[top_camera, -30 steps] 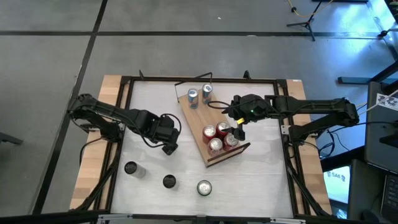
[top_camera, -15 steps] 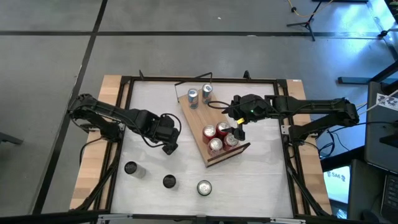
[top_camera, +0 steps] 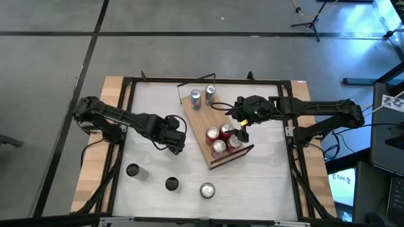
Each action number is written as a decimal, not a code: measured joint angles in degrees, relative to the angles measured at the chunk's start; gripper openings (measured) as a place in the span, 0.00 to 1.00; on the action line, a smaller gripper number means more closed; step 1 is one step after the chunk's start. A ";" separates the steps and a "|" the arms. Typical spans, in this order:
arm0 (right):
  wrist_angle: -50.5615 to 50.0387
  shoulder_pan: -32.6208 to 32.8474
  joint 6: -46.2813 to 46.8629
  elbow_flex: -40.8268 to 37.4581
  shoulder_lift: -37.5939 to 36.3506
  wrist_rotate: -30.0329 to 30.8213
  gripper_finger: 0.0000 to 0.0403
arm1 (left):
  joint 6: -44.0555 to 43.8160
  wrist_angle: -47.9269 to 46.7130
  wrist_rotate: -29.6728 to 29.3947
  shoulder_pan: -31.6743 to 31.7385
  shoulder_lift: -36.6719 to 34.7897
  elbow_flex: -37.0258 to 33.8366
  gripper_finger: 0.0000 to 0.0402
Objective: Place canned beverage on shelf
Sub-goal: Put the left green soda can on the shelf
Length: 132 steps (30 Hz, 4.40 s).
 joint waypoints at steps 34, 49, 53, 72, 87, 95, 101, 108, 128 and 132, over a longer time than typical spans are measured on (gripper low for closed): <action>0.00 0.00 -0.02 0.00 0.00 0.00 0.94 | -1.59 3.28 4.18 2.28 6.14 -7.72 0.87; 0.00 0.00 -0.01 0.00 0.00 0.00 0.94 | -0.02 4.54 2.97 2.34 6.14 -8.07 0.83; 0.00 0.00 -0.02 0.00 0.00 0.00 0.94 | 0.26 5.14 2.96 2.34 6.11 -8.07 0.75; 0.02 0.00 0.00 0.00 0.00 0.00 0.94 | 34.49 10.14 3.28 3.71 6.06 -8.00 0.70; 0.02 0.00 -0.01 0.00 0.00 0.00 0.94 | 61.60 20.03 4.84 8.11 6.19 -8.07 0.72; 0.02 0.00 -0.02 0.00 0.00 0.00 0.94 | 64.92 20.00 4.61 8.24 6.19 -8.07 0.78; 0.02 0.00 0.00 0.00 0.00 0.00 0.94 | 64.89 19.98 3.23 8.24 6.19 -8.09 0.82; 0.02 0.00 0.00 0.00 0.00 0.00 0.94 | 64.92 20.02 2.89 8.24 6.21 -8.09 0.82; 0.02 0.00 -0.02 0.00 0.02 0.00 0.94 | 63.52 20.48 2.81 8.24 6.19 -8.07 0.99; 0.04 0.00 -0.02 0.00 0.02 0.00 0.94 | 62.99 19.86 2.86 8.10 5.86 -8.07 0.98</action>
